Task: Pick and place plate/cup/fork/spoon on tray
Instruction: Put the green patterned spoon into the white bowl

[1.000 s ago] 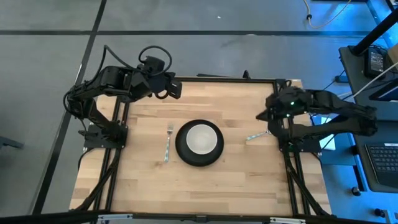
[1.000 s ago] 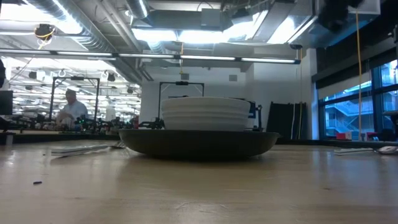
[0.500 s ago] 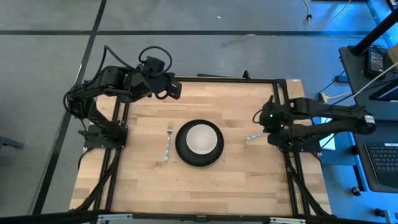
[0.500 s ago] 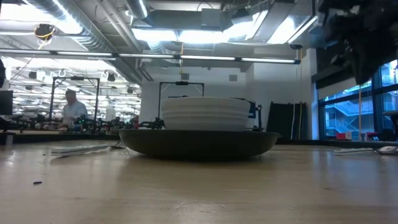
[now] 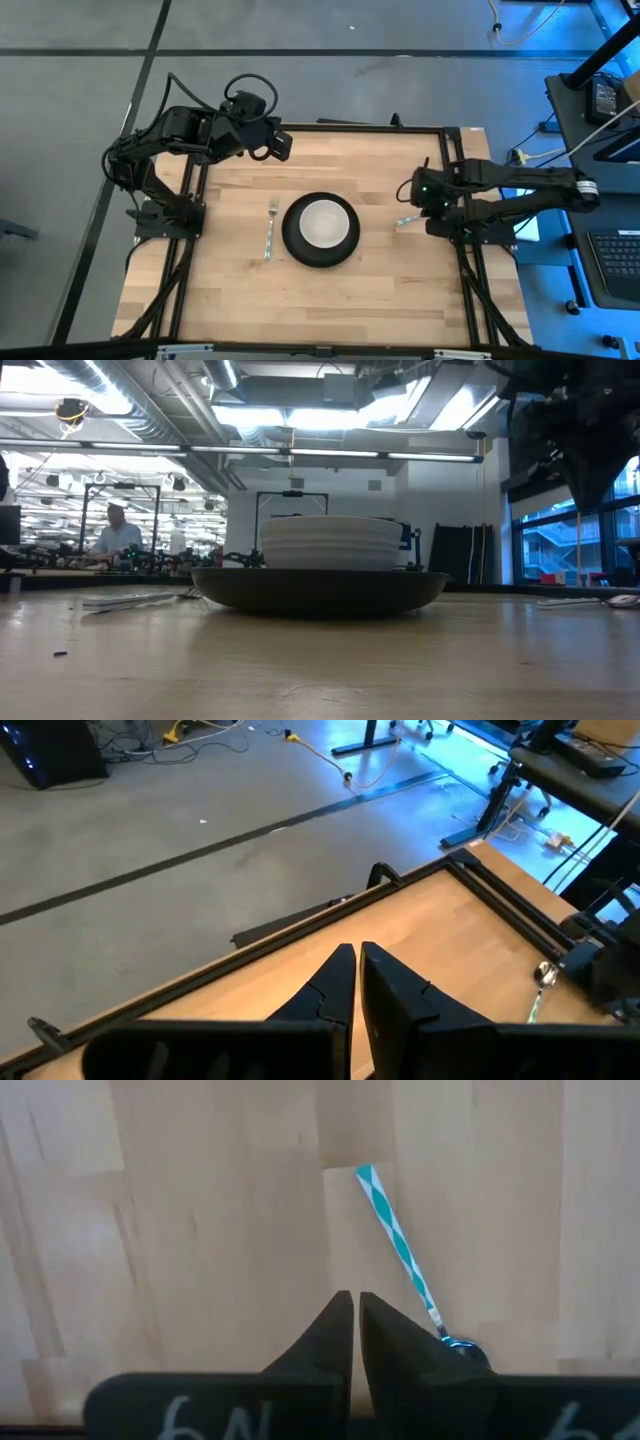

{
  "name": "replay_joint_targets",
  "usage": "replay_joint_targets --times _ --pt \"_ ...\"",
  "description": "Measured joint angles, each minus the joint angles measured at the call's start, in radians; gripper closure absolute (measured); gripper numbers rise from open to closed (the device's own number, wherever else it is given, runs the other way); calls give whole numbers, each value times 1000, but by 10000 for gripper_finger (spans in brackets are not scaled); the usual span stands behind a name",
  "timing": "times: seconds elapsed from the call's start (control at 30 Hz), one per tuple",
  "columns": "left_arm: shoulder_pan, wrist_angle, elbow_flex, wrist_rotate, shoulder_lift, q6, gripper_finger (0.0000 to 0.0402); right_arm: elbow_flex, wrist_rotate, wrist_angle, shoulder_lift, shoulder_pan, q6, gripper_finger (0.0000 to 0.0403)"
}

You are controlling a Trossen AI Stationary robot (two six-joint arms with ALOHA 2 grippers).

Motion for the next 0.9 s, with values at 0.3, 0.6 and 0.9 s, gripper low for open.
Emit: replay_joint_targets --times 0.3,0.6,0.9 --pt "0 0 0 43 0 0 388 0 129 -2 149 -32 49 347" --pt "0 0 0 60 0 2 388 0 129 -5 262 -43 48 253" --pt "0 -41 0 64 0 2 388 0 8 -5 241 -43 17 238"
